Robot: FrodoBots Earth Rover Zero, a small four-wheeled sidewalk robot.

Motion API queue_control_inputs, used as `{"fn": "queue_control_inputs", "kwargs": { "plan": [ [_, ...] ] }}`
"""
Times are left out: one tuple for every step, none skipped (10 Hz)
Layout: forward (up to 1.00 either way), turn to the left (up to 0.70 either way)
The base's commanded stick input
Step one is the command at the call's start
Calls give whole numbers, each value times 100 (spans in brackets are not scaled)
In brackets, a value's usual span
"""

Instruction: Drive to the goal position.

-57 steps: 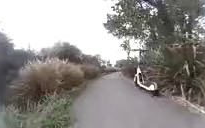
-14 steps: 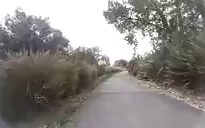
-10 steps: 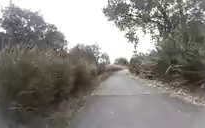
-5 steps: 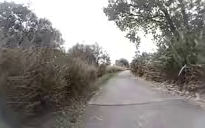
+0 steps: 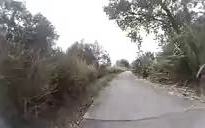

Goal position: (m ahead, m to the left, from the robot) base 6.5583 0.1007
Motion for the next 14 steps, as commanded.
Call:
{"fn": "queue_control_inputs", "kwargs": {
  "plan": [
    [100,-40],
    [100,-40],
    [100,-40],
    [100,-40],
    [41,-46],
    [0,-36],
    [0,-3],
    [0,0],
    [0,-65],
    [0,-95],
    [0,-48],
    [0,-12],
    [0,-1],
    [66,0]
  ]
}}
